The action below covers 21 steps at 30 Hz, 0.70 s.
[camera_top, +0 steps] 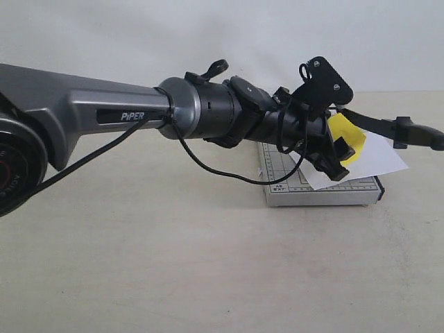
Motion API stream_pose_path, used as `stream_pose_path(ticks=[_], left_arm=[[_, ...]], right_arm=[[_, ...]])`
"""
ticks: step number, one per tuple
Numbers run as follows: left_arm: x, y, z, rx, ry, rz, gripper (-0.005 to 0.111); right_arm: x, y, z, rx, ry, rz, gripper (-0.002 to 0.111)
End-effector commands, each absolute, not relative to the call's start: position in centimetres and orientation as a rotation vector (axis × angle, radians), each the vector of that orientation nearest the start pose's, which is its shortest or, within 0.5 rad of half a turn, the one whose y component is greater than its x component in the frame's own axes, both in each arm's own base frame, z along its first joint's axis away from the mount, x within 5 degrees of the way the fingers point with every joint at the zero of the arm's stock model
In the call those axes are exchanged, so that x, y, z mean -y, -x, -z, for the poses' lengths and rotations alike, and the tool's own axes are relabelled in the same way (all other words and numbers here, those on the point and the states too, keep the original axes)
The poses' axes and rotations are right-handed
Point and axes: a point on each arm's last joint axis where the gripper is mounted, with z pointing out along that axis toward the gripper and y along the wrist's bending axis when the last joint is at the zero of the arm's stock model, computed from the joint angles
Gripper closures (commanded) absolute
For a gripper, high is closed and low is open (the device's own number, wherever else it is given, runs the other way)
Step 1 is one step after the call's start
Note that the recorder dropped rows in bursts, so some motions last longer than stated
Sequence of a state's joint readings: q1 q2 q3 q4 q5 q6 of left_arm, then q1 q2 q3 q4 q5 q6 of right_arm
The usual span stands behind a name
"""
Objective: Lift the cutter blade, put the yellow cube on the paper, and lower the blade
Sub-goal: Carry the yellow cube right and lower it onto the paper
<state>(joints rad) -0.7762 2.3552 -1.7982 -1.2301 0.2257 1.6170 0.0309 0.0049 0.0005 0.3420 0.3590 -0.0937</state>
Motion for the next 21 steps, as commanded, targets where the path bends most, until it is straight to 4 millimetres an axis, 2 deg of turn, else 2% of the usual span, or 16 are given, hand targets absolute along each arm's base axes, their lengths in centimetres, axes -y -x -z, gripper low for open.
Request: stream_pose_path(ticks=[1, 7, 9, 11, 17, 21], left_arm=[[39.05, -36.93, -15.30, -1.706, -1.293, 0.456, 0.102], [39.06, -37.01, -15.38, -1.726, -1.251, 0.475, 0.102], [39.03, -37.07, -15.39, -1.728, -1.244, 0.469, 0.099], [39.02, -37.12, -15.42, -1.735, -1.229, 0.472, 0.090], [38.81, -37.55, -15.53, -1.753, -1.169, 0.439, 0.047], [38.66, -37.80, -15.59, -1.762, -1.135, 0.416, 0.041]], right_arm=[[-1.22, -5.27, -18.29, -1.826, -0.094, -0.286, 0.108], [-1.22, -5.27, -18.29, -1.826, -0.094, -0.286, 0.108], [-1.22, -5.27, -18.29, -1.826, -0.094, -0.286, 0.108], [-1.22, -5.27, -18.29, -1.826, -0.094, -0.286, 0.108], [-1.22, -5.27, -18.29, -1.826, -0.094, -0.286, 0.108], [-1.22, -5.27, -18.29, -1.826, -0.094, -0.286, 0.108]])
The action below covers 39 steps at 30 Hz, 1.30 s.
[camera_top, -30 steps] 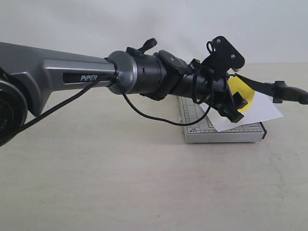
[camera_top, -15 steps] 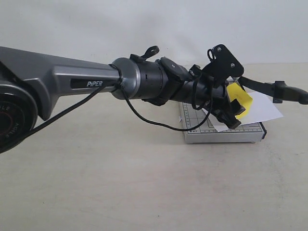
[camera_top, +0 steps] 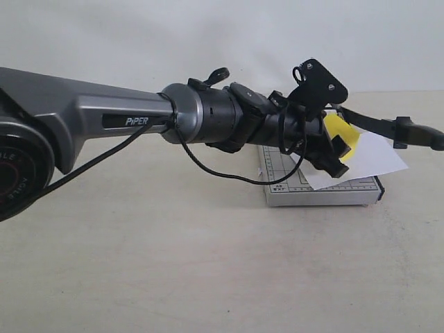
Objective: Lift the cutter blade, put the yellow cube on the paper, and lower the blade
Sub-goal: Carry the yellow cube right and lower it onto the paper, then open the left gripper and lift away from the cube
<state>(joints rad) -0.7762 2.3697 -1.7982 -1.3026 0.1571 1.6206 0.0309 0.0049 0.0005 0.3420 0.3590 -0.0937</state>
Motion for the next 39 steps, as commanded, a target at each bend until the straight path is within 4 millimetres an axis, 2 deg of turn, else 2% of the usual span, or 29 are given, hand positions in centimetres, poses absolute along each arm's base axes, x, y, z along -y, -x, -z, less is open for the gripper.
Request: stream_pose_path(ticks=[1, 12, 22, 28, 32, 36, 39], left_arm=[[38.7, -37.8, -15.7, -1.760, -1.134, 0.417, 0.041], [38.7, -37.6, -16.5, -1.747, -1.136, 0.435, 0.041], [39.0, -37.1, -16.4, -1.807, -1.097, 0.559, 0.041], [39.0, -37.1, -16.4, -1.807, -1.099, 0.562, 0.032], [39.0, -37.1, -16.4, -1.806, -1.099, 0.562, 0.032], [39.0, -37.0, -17.4, -1.790, -1.094, 0.567, 0.033], [38.8, -36.9, -18.9, -1.761, -1.089, 0.566, 0.039]], right_arm=[[-1.2, -5.3, -18.3, -1.826, -0.094, -0.286, 0.108], [-1.2, -5.3, -18.3, -1.826, -0.094, -0.286, 0.108], [-1.2, -5.3, -18.3, -1.826, -0.094, -0.286, 0.108], [-1.2, -5.3, -18.3, -1.826, -0.094, -0.286, 0.108], [-1.2, -5.3, -18.3, -1.826, -0.094, -0.286, 0.108], [-1.2, -5.3, -18.3, -1.826, -0.092, -0.285, 0.108], [-1.2, -5.3, -18.3, -1.826, -0.092, -0.285, 0.108]])
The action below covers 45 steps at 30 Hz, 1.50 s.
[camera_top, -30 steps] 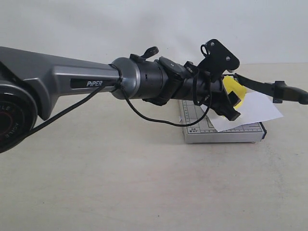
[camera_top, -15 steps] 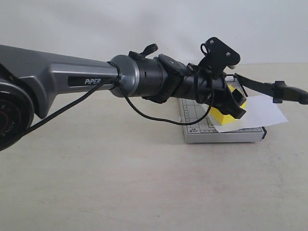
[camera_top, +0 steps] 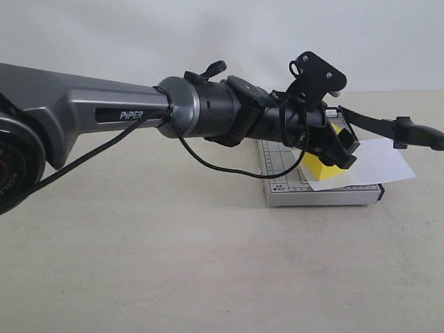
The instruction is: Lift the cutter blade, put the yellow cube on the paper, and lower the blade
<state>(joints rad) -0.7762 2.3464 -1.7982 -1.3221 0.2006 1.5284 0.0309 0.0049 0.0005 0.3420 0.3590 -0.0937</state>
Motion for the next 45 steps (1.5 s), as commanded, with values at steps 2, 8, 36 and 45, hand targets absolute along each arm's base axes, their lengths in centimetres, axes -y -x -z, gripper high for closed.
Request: stream_pose_path(ticks=[2, 8, 36, 45], left_arm=[[38.7, -36.8, -20.1, -1.738, -1.080, 0.571, 0.051], [38.4, -35.4, -24.4, -1.635, -1.161, 0.611, 0.102], [23.1, -26.7, -31.3, -1.903, -0.983, 0.522, 0.102], [12.6, -15.4, -29.0, -1.830, -0.673, 0.492, 0.102]], right_arm=[[-1.2, -5.3, -18.3, -1.826, -0.092, -0.285, 0.108], [-1.2, -5.3, -18.3, -1.826, -0.092, -0.285, 0.108], [-1.2, -5.3, -18.3, -1.826, -0.092, -0.285, 0.108], [-1.2, -5.3, -18.3, -1.826, -0.092, -0.285, 0.108]])
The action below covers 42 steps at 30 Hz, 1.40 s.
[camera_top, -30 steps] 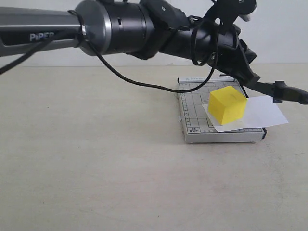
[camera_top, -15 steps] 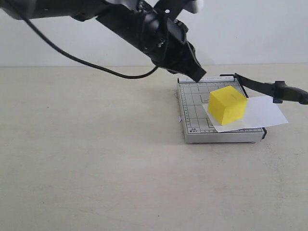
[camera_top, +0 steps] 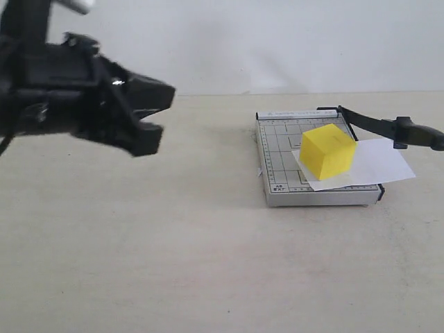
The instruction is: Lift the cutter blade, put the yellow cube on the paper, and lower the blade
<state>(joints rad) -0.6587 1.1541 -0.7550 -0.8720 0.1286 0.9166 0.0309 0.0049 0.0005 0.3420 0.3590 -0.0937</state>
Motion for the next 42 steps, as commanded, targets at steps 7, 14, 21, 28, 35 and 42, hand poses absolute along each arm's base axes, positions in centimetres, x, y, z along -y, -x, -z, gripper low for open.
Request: stream_pose_path(ticks=[7, 14, 21, 28, 35, 42], left_arm=[[7.2, -7.7, -24.2, -1.776, -0.552, 0.654, 0.102], [5.7, -4.5, -21.6, -1.709, -0.464, 0.872, 0.102], [5.3, -3.7, -21.4, -1.654, -0.448, 0.875, 0.102], [5.0, -3.7, -21.5, -1.652, -0.350, 0.824, 0.102], [5.0, -3.8, -21.8, -1.642, -0.263, 0.898, 0.102], [4.4, -4.1, -20.2, -1.700, -0.535, 0.532, 0.102]], right_arm=[[-1.2, -5.3, -18.3, -1.826, -0.094, -0.286, 0.108], [-1.2, -5.3, -18.3, -1.826, -0.094, -0.286, 0.108], [-1.2, -5.3, -18.3, -1.826, -0.094, -0.286, 0.108], [-1.2, -5.3, -18.3, -1.826, -0.094, -0.286, 0.108], [-1.2, -5.3, -18.3, -1.826, -0.094, -0.286, 0.108], [-1.2, -5.3, -18.3, -1.826, -0.094, -0.286, 0.108]])
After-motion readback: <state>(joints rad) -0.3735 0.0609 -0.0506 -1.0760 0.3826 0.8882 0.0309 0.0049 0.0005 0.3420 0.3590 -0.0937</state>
